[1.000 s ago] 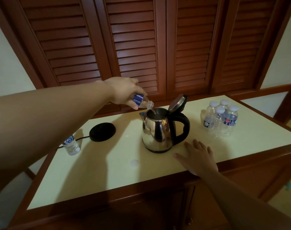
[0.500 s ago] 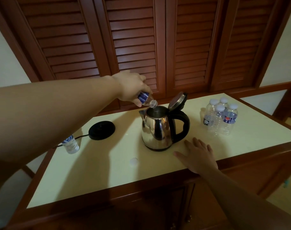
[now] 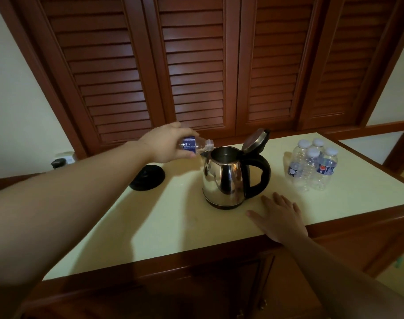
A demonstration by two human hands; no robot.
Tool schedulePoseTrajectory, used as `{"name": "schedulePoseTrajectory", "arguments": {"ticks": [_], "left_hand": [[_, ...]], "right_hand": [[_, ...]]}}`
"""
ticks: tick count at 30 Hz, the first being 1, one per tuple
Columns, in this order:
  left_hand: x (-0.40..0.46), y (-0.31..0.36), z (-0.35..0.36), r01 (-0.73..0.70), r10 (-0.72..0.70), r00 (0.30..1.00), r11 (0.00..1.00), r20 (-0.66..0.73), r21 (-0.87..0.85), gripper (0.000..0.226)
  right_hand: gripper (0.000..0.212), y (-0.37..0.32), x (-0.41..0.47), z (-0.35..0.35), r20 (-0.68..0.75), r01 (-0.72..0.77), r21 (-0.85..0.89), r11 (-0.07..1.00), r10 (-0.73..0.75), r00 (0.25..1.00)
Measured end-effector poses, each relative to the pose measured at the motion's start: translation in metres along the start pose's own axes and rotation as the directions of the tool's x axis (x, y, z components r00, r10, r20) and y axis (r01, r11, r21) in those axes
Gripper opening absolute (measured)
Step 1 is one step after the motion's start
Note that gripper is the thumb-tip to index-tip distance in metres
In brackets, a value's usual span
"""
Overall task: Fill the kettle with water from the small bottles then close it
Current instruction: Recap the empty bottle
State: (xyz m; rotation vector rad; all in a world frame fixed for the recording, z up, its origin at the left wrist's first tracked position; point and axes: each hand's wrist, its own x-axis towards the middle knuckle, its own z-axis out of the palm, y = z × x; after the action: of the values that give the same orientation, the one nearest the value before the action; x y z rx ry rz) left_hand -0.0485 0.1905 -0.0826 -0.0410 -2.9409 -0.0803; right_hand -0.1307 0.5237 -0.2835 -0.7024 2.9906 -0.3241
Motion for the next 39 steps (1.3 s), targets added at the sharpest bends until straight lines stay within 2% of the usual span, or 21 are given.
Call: {"name": "schedulePoseTrajectory", "arguments": {"ticks": [4, 9, 13, 17, 20, 24, 26, 28, 30, 32, 35, 39], "left_hand": [[-0.04, -0.016, 0.036, 0.136, -0.175, 0.979, 0.944, -0.106, -0.299, 0.062], [-0.091, -0.022, 0.089, 0.243, -0.356, 0.928, 0.804, -0.111, -0.542, 0.05], [-0.122, -0.027, 0.114, 0.238, -0.341, 0.933, 0.822, -0.111, -0.518, 0.052], [-0.142, -0.034, 0.122, 0.227, -0.308, 0.947, 0.843, -0.09, -0.488, 0.053], [-0.152, -0.04, 0.123, 0.245, -0.304, 0.951, 0.847, -0.053, -0.471, 0.057], [-0.16, -0.041, 0.121, 0.238, -0.289, 0.956, 0.861, -0.047, -0.45, 0.059], [-0.163, -0.039, 0.12, 0.23, -0.284, 0.957, 0.864, -0.056, -0.447, 0.056], [-0.166, -0.039, 0.12, 0.233, -0.293, 0.954, 0.856, -0.061, -0.461, 0.055], [-0.165, -0.038, 0.12, 0.232, -0.297, 0.953, 0.851, -0.066, -0.471, 0.055], [-0.163, -0.035, 0.12, 0.221, -0.287, 0.955, 0.852, -0.07, -0.475, 0.055], [-0.158, -0.03, 0.119, 0.2, -0.268, 0.961, 0.849, -0.072, -0.489, 0.056], [-0.151, -0.024, 0.122, 0.18, -0.243, 0.968, 0.847, -0.062, -0.499, 0.058]], "right_hand": [[0.084, -0.003, 0.003, 0.003, -0.018, 0.002, -0.018, 1.0, -0.002, 1.0], [0.062, -0.024, 0.0, 0.011, -0.127, 0.097, -0.025, 0.995, -0.1, 0.987], [0.044, -0.064, -0.01, 0.018, -0.159, 0.227, 0.025, 0.974, -0.22, 0.962], [0.051, -0.114, -0.013, 0.013, -0.026, 0.343, 0.084, 0.936, -0.342, 0.939], [0.065, -0.145, -0.011, 0.007, 0.091, 0.352, 0.185, 0.918, -0.373, 0.923], [0.048, -0.167, -0.002, 0.008, 0.165, 0.419, 0.11, 0.901, -0.432, 0.886], [0.039, -0.17, 0.003, 0.01, 0.122, 0.405, 0.16, 0.9, -0.425, 0.897], [0.034, -0.173, 0.005, 0.008, 0.009, 0.363, 0.331, 0.871, -0.388, 0.922], [0.029, -0.176, 0.006, 0.002, -0.113, 0.349, 0.502, 0.791, -0.34, 0.934], [0.026, -0.178, 0.005, -0.006, -0.168, 0.358, 0.6, 0.716, -0.325, 0.931], [0.027, -0.177, 0.004, -0.013, -0.155, 0.372, 0.669, 0.644, -0.369, 0.917], [0.03, -0.172, 0.003, -0.018, -0.117, 0.372, 0.692, 0.619, -0.412, 0.904]]}}
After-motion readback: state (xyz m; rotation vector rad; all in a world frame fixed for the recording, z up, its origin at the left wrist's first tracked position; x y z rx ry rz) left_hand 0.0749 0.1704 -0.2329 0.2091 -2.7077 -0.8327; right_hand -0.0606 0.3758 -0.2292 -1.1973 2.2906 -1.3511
